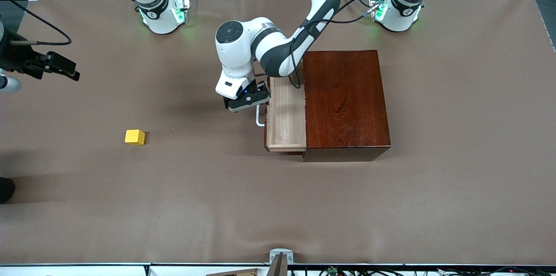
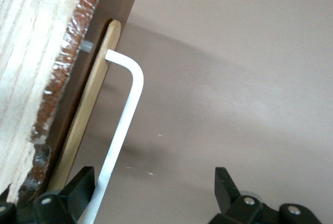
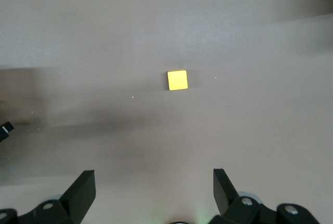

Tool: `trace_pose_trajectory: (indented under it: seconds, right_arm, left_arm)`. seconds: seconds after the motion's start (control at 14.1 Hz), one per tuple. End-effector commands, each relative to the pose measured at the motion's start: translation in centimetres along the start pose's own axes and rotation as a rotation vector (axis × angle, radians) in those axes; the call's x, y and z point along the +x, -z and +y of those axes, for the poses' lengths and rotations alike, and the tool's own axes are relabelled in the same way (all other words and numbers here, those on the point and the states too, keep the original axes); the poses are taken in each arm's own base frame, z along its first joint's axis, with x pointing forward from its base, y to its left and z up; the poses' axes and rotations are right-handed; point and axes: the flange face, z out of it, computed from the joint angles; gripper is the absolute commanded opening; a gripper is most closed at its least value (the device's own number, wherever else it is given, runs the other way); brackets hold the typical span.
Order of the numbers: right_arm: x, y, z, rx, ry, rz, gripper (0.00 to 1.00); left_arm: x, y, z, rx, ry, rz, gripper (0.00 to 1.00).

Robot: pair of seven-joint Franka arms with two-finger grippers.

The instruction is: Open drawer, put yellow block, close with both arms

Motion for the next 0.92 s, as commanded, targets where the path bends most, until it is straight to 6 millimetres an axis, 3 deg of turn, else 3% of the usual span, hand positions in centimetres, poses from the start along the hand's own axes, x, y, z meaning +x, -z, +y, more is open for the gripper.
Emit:
trace_pose_trajectory:
  seconds: [0.0,0.43,0.71,0.85]
  right_arm:
    - [1.4,-1.7,-0.1,0.012,-0.002,-0.023,1.0]
    - [3.9,-5.7,-0.2,-0.006,-0.003,-0.062,1.0]
    - [5.9,-9.6,0.4,0.002,-0.033,-0.108,1.0]
    - [6.8,-11.1,0.2,-0.001,-0.03,-0.111,1.0]
  left_arm:
    - [-1.6,-0.1,2.3,-0.143,0.061,-0.021,1.0]
    - [0.1,0.6,1.3,-0.087,0.064,-0.006,1.0]
    - [4.9,4.2,-0.5,-0.024,0.104,0.009,1.0]
    - [5.8,6.8,-0.9,-0.02,0.112,0.016,1.0]
